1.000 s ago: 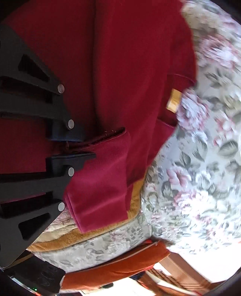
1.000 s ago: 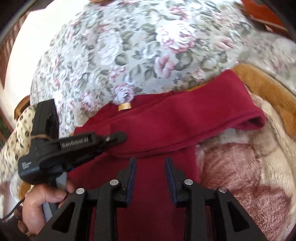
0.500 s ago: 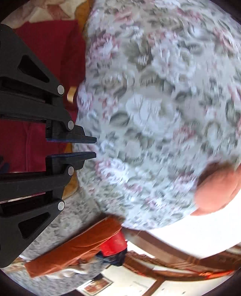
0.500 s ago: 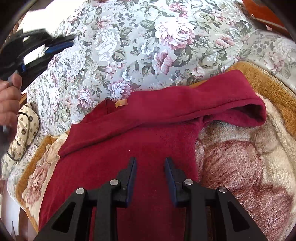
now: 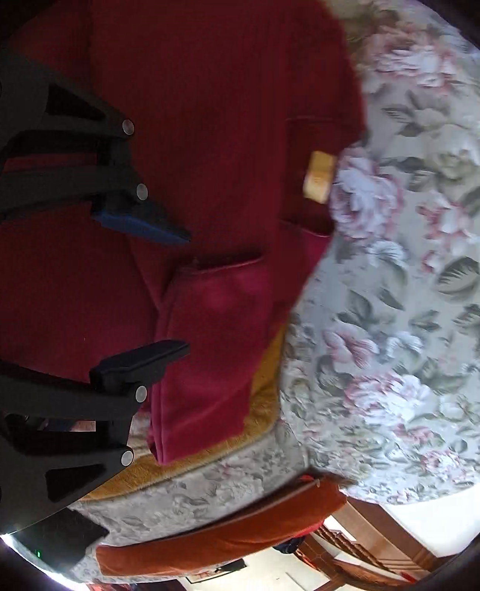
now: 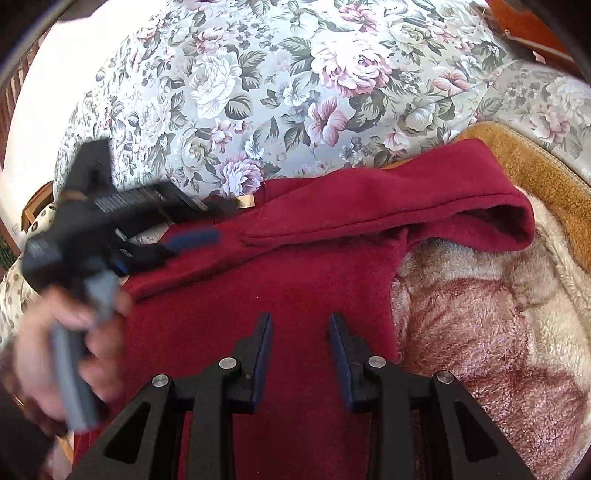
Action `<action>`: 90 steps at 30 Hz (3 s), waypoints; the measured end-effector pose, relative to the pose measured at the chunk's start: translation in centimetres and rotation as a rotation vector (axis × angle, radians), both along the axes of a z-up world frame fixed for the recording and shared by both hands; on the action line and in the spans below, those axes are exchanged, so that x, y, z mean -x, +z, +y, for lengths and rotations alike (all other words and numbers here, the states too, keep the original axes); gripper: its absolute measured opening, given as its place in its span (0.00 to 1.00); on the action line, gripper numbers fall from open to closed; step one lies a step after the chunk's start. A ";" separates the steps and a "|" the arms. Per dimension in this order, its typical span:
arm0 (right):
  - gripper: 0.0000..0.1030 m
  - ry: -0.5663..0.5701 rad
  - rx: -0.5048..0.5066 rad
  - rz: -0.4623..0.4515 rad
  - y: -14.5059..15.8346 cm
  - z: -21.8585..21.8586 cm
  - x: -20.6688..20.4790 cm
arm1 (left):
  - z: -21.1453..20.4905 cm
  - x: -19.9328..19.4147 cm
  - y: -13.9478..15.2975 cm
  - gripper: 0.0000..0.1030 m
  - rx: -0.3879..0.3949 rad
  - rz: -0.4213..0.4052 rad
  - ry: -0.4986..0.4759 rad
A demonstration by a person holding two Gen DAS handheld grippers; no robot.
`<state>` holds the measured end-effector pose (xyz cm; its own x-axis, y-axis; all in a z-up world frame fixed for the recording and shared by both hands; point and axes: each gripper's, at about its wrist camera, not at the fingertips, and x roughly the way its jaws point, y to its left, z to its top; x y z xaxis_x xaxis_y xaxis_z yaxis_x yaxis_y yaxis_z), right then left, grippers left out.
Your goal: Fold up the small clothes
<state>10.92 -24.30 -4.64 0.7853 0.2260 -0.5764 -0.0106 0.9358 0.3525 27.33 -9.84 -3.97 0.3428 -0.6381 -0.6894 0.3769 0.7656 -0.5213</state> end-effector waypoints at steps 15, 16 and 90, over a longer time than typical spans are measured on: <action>0.29 0.000 0.011 -0.008 0.0 0.2 0.0 | -1.9 -2.5 -0.6 0.59 0.186 0.034 0.081; 0.29 0.001 0.011 -0.008 0.0 0.2 0.0 | -1.7 -2.7 -0.8 0.50 0.184 0.047 0.106; 0.27 0.047 0.116 -0.118 6.5 -3.7 -3.1 | 17.1 -1.4 -1.2 0.21 -0.169 -0.166 0.428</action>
<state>14.05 -27.98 1.82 0.8393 0.2012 -0.5051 -0.0901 0.9676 0.2357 28.71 7.26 -5.18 0.6643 -0.2996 -0.6848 0.0773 0.9388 -0.3357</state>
